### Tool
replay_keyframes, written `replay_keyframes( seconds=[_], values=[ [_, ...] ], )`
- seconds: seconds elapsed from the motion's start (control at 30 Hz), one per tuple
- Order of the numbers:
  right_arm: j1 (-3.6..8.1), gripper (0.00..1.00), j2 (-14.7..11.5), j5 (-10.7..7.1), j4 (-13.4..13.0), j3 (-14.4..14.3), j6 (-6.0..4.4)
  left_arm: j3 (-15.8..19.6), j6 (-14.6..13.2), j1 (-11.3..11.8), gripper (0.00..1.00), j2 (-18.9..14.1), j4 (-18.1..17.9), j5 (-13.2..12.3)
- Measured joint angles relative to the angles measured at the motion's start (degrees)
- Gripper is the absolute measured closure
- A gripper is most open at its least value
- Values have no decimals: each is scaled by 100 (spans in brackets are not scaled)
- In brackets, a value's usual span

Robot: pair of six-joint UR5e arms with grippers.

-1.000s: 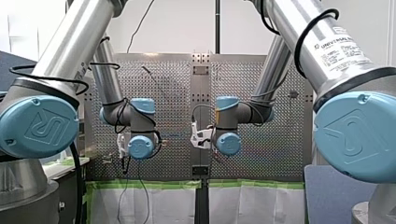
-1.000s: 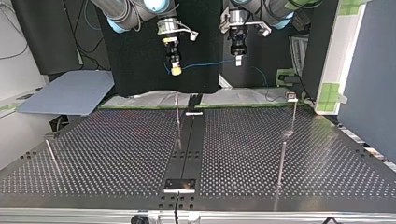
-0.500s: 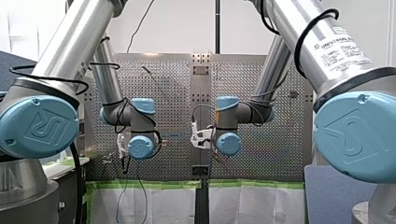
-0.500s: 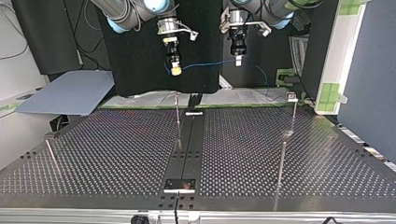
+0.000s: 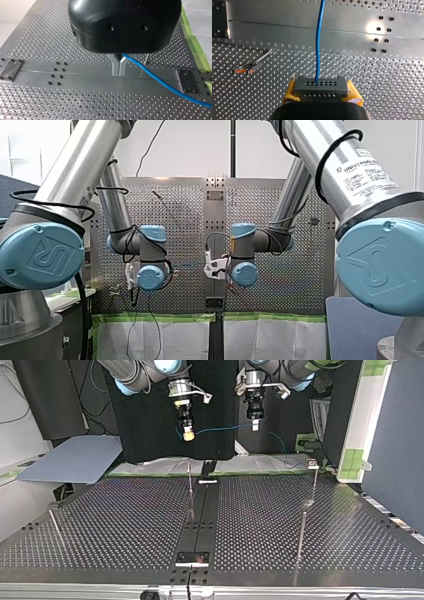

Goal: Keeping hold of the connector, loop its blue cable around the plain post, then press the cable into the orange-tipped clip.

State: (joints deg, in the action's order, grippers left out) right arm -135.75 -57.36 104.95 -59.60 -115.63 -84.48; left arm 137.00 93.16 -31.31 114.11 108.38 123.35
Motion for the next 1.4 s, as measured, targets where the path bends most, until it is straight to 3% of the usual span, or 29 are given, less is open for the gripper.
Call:
replay_keyframes(
  seconds=[0.9, 1.07, 1.4],
  values=[
    [23, 100, 24, -4, 25, 10, 27, 10, -31, 31, 100, -30, 28, 29],
    [86, 100, 271, -8, 272, 24, 182, 32, -232, 140, 100, -140, 231, 86],
    [96, 100, 909, -9, 913, 26, 219, 35, -393, 166, 100, -165, 826, 96]
  ],
)
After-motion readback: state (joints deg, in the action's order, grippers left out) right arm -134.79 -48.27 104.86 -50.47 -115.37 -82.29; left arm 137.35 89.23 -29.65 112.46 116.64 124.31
